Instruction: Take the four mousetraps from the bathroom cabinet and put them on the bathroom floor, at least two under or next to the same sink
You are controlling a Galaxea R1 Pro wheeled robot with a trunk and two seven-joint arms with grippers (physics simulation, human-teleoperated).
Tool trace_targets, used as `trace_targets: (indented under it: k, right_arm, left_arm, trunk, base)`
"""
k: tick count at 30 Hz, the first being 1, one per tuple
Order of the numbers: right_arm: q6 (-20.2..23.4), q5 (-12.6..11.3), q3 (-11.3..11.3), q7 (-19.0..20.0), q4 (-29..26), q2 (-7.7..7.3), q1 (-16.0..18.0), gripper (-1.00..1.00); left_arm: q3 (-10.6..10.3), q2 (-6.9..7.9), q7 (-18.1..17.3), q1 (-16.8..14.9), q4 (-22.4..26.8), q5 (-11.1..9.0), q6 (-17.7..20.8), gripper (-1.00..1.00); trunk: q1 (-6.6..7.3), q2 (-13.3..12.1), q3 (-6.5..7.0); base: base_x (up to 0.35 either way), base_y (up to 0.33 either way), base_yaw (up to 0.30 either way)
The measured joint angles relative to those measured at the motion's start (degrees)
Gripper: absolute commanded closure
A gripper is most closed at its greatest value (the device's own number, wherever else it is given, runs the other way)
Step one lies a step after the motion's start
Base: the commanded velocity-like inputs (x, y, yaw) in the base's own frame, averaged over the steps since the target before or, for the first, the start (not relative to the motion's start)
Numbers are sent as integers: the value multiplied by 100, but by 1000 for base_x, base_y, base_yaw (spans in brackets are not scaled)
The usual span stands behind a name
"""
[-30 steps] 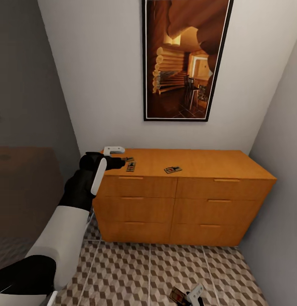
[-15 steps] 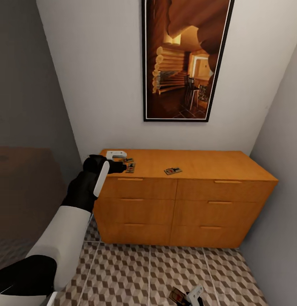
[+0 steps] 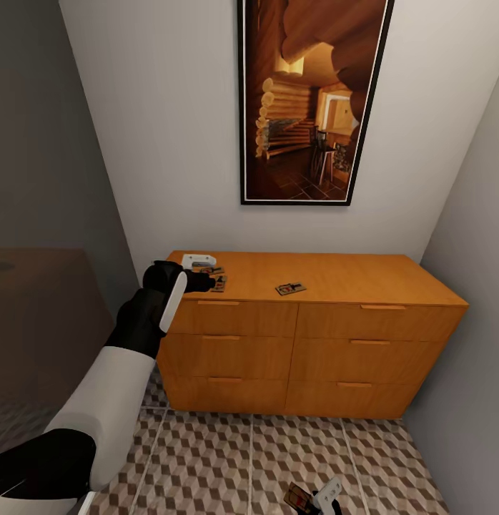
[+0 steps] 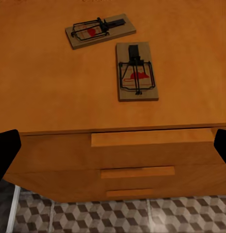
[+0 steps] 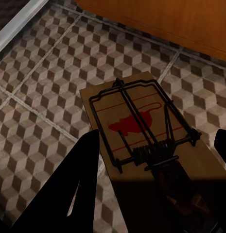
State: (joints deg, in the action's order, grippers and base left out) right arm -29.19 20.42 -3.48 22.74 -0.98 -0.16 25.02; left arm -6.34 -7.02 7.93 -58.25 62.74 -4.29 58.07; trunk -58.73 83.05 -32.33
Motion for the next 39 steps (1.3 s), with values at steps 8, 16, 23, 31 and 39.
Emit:
trace_targets:
  k: [8, 16, 23, 31, 39]
  right_arm:
    - [3, 0, 0, 0, 0, 0, 0, 100]
    - [3, 0, 0, 0, 0, 0, 0, 100]
    - [4, 0, 0, -1, 0, 0, 0, 100]
    - [6, 0, 0, 2, 0, 7, 0, 100]
    - [11, 0, 0, 3, 0, 8, 0, 100]
  left_arm:
    - [-17, -1, 0, -1, -14, 1, 0, -100]
    - [-19, -1, 0, -1, -17, 1, 0, -100]
    - [-19, -1, 0, -2, -19, -3, 0, -100]
    - [-19, -8, 0, -3, -20, -7, 8, -100]
    - [-88, -35, -6, -1, -20, -16, 9, -100]
  trunk:
    - [0, 0, 0]
    - [0, 0, 0]
    - [0, 0, 0]
    - [0, 0, 0]
    - [1, 0, 0]
  base:
    - [0, 0, 0]
    - [0, 0, 0]
    - [0, 0, 0]
    - [0, 0, 0]
    - [44, 0, 0]
